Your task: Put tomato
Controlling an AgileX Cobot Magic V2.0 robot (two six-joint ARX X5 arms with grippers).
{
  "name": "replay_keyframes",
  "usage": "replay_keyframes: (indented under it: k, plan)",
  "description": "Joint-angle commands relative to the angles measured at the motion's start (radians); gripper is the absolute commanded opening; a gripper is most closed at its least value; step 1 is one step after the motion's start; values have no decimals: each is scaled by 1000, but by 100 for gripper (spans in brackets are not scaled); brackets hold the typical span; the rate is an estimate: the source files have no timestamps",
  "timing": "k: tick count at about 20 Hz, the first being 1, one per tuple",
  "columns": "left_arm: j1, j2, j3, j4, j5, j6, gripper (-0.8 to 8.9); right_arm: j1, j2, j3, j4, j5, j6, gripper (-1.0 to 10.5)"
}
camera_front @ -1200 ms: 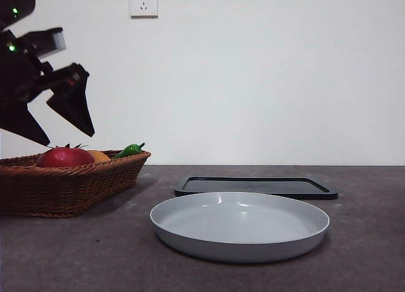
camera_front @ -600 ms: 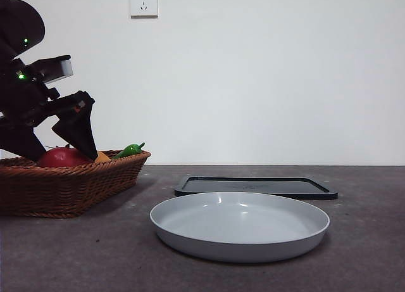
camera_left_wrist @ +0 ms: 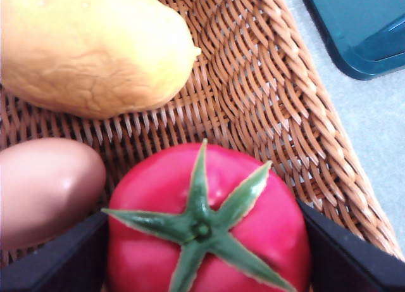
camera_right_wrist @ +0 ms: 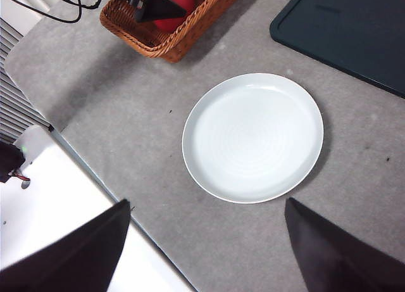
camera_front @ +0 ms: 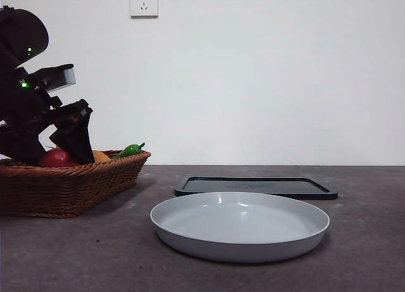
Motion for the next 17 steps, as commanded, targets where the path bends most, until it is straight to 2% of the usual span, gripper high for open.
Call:
replay_keyframes:
  k: [1,6,9,13,17]
  plan:
    - [-2,19,25,7,-1,-1,303,5,9,19,5,0,-4,389]
    - [-8,-97,63,-10,13,-30,303,5,8,19,6,0,-4,389]
    - [-55,-216,111,-71,54,-33,303,5,8,19,6,0,-5,389]
    - [-233,-305,113,-70,71,-34,303,5,8,19,7,1,-5,389]
    - [-430,-252,113,-45,65,-24,303,5,8,19,7,1,-5,389]
